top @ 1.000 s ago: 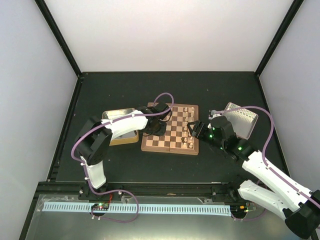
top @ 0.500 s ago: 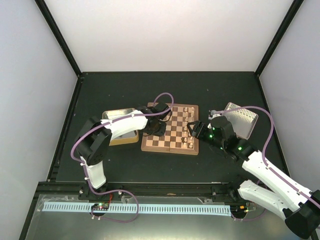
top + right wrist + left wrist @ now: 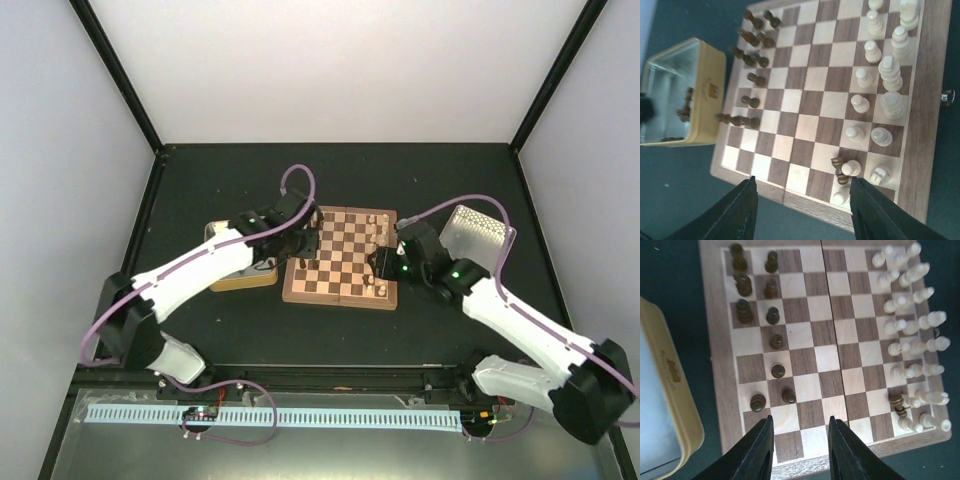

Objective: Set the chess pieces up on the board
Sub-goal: Place the chess piece on the chessboard, then pick up the chess piece from the storage box, then place the chess piece on the chessboard.

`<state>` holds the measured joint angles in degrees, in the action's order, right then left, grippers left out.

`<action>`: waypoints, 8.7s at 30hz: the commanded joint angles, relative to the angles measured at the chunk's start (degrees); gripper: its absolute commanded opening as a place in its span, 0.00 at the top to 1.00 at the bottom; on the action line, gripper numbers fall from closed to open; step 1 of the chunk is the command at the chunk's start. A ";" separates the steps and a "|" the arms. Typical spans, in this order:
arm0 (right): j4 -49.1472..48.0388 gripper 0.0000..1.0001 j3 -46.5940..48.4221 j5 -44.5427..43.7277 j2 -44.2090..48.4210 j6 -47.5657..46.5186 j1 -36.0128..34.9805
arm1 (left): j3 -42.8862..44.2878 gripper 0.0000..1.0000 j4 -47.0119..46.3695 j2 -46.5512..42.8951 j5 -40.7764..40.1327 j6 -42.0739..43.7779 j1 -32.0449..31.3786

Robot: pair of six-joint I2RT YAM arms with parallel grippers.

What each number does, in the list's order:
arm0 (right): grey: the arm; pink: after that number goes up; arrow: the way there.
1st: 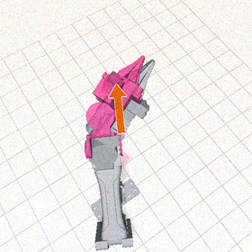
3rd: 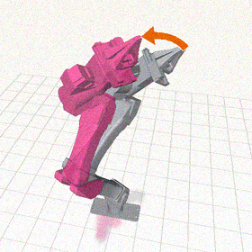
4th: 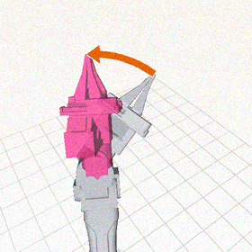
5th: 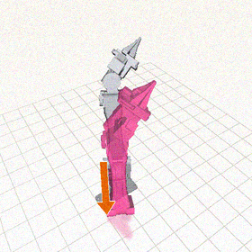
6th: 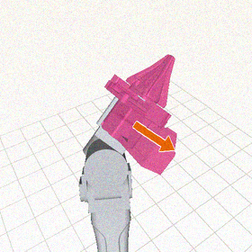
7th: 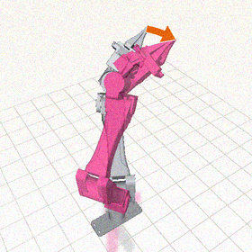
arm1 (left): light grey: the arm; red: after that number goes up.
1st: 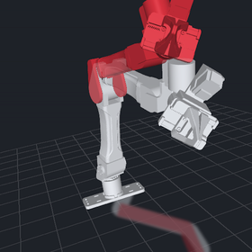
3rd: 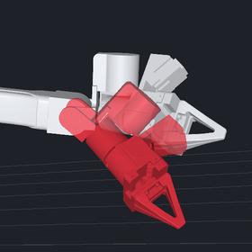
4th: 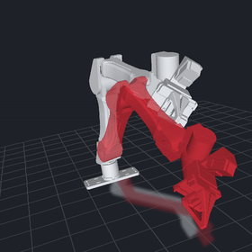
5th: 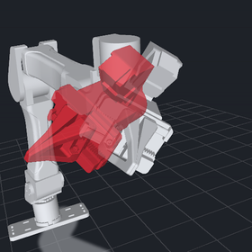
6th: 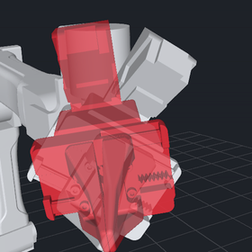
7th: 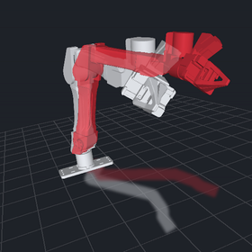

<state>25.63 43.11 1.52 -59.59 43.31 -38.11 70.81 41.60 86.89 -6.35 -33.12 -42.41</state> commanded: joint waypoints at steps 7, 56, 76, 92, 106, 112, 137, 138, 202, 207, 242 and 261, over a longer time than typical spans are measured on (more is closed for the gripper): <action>7.97 0.50 11.31 -2.79 -17.23 -11.18 -4.14 | -11.48 0.65 -7.63 -17.88 -5.80 -3.75 3.44; 18.25 0.70 25.09 -17.26 -43.05 -8.30 -14.45 | -22.03 0.60 -11.86 -26.56 0.81 -1.77 10.41; 11.80 0.62 21.79 -19.96 -33.86 -6.83 -13.98 | -22.04 0.60 -10.85 -27.15 1.33 -1.37 10.95; 15.68 0.60 24.20 -26.41 -40.54 -7.05 -12.52 | -21.59 0.60 -10.20 -26.50 2.30 -1.43 11.21; 14.11 0.63 24.65 -26.52 -42.80 -7.37 -12.15 | -21.29 0.60 -9.88 -26.10 2.37 -1.28 11.39; 13.90 0.63 25.13 -27.35 -43.43 -7.86 -12.15 | -21.22 0.60 -9.71 -25.94 2.48 -1.24 11.48; 11.82 0.65 24.34 -21.73 -43.98 -8.76 -11.27 | -20.07 0.60 -8.92 -25.13 3.38 -1.07 11.79; 11.75 0.66 24.26 -20.84 -43.78 -8.56 -11.27 | -19.95 0.60 -8.86 -25.06 3.43 -1.07 11.81; -34.70 0.94 6.81 24.92 -18.40 53.31 -7.11 | -38.99 0.36 -46.02 -40.22 16.41 1.12 1.34; -33.55 0.94 4.90 22.84 -13.93 56.35 -7.15 | -37.89 0.47 -46.03 -37.95 16.21 0.69 0.56; -20.52 0.44 5.26 11.34 -6.95 31.44 -4.02 | -22.99 0.98 -20.66 -29.71 16.90 2.41 -1.09; -1.31 0.38 -0.20 -13.96 6.57 13.19 -2.49 | 4.37 0.97 15.17 9.50 12.17 6.76 -1.09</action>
<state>22.15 44.01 -8.01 -53.98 59.40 -40.99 69.80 51.09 90.85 8.54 -28.29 -43.22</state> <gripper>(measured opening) 0.622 0.087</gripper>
